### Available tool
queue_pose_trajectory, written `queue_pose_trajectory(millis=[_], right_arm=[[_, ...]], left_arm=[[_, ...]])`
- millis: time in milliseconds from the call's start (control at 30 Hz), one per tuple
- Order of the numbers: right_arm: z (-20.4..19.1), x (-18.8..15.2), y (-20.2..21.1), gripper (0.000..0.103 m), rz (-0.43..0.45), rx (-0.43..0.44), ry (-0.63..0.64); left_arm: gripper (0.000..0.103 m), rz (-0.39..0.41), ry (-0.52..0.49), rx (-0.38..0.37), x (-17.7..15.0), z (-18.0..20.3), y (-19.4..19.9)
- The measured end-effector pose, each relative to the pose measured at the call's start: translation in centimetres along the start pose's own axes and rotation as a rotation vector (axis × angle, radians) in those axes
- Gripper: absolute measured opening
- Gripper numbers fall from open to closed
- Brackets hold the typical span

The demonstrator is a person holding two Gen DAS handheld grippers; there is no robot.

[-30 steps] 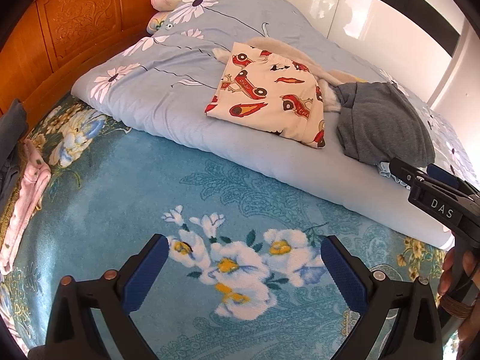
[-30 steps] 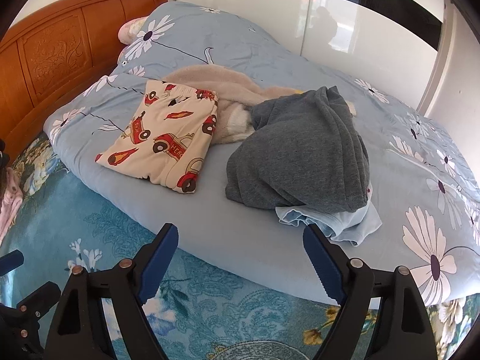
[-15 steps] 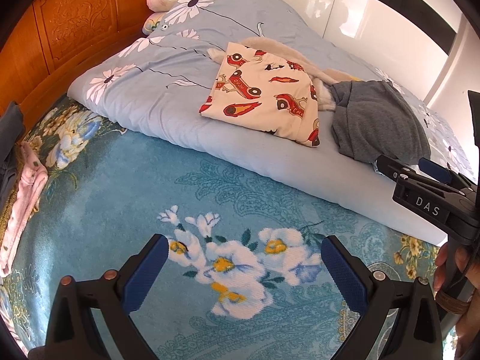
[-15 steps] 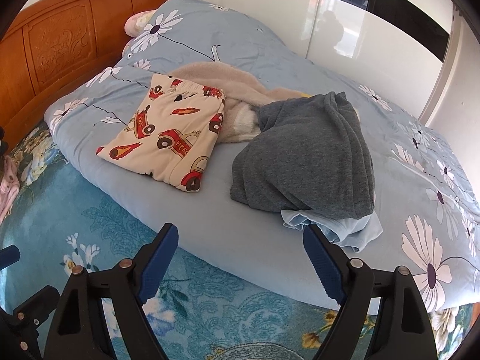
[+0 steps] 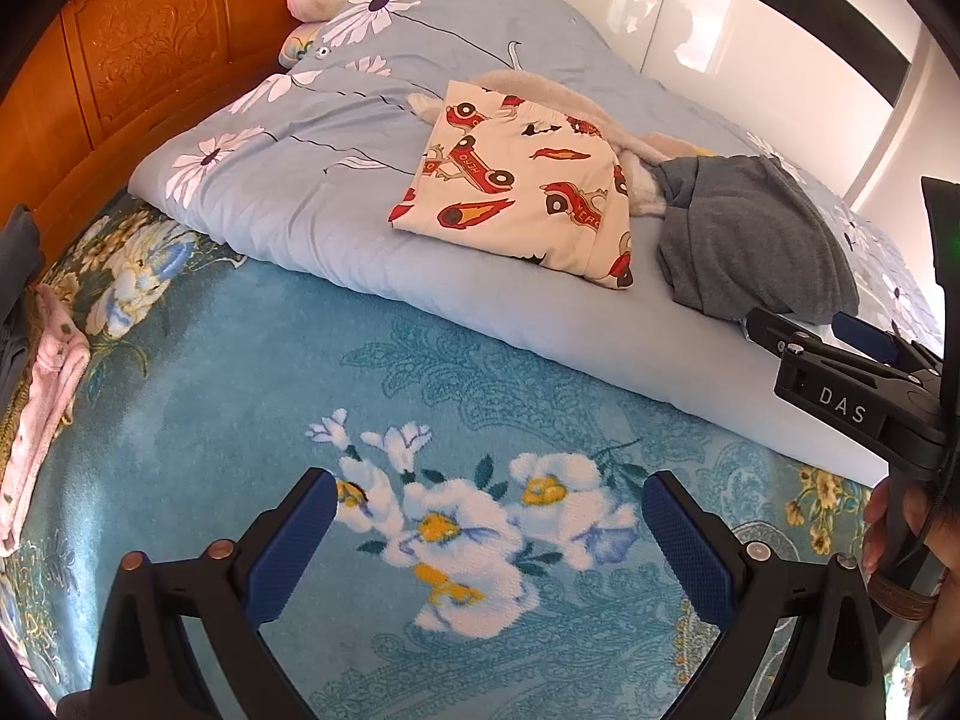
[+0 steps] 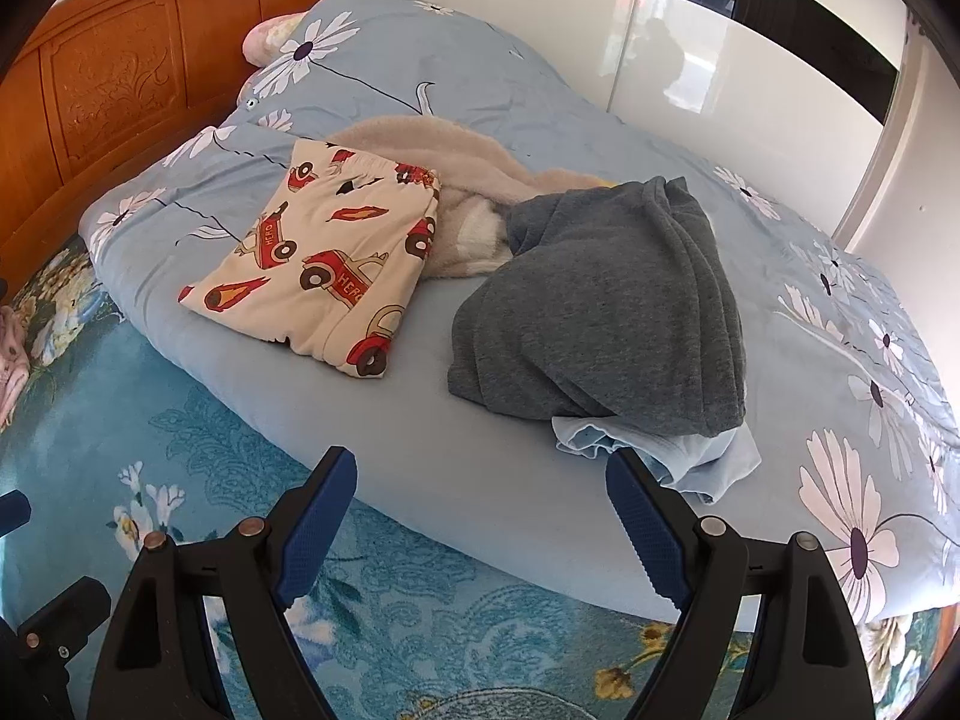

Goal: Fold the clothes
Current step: 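Reach the right gripper toward the grey sweatshirt on the duvet, then grasp the grey sweatshirt with the right gripper and lift it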

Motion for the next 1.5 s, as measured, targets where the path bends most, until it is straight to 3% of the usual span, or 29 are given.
queue_pose_trajectory(millis=[267,467,533,667,900,967,1133,1267,1333,1400,1500], right_arm=[[0.1,0.1,-0.6,0.087,-0.012,-0.008,0.001],[3.9,1.6,-0.2,0.087,0.061,0.141,-0.076],[7.8,2.6,-0.8,0.086,0.065,0.175,-0.208],[13.0,4.4,-2.3,0.065,0.024,0.216,-0.386],[15.4,6.4,-4.8,0.052,-0.024,0.249,-0.529],[14.9,6.1,-5.8,0.037,-0.061,0.263,-0.543],[12.6,5.1,-5.2,0.034,-0.025,0.308,-0.458],[12.9,4.9,-6.8,0.034,-0.112,0.217,-0.469],[12.8,5.3,-6.5,0.033,-0.095,0.253,-0.518],[12.6,5.8,-6.1,0.008,-0.080,0.313,-0.567],[12.4,6.6,-4.9,0.005,-0.046,0.476,-0.663]], left_arm=[[0.103,-0.002,-0.005,0.002,-0.4,-0.6,0.2],[0.103,0.051,-0.011,-0.037,-1.8,-2.2,2.6],[0.103,0.069,-0.008,-0.054,-2.6,-3.0,3.5],[0.103,0.078,-0.002,-0.080,-4.2,-4.1,4.5],[0.103,0.100,-0.091,-0.018,-5.5,-4.7,5.4],[0.103,0.105,-0.108,-0.006,-5.6,-4.9,5.6],[0.103,0.126,-0.124,0.009,-5.3,-5.3,6.1],[0.103,0.101,-0.115,-0.009,-5.4,-5.1,5.7],[0.103,0.108,-0.120,-0.010,-5.5,-5.1,6.0],[0.103,0.121,-0.120,-0.008,-5.5,-5.3,6.4],[0.103,0.141,-0.084,-0.017,-5.1,-6.1,7.3]])
Point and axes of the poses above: each gripper's, at about its wrist camera, not at the fingertips, and y roughly against the way its jaws point, z to its right, x to its top, the point moved 2 cm from there along -y, roughly the way its jaws point, and after that the axes turned 5 degrees about y, right-handed, at the moved point
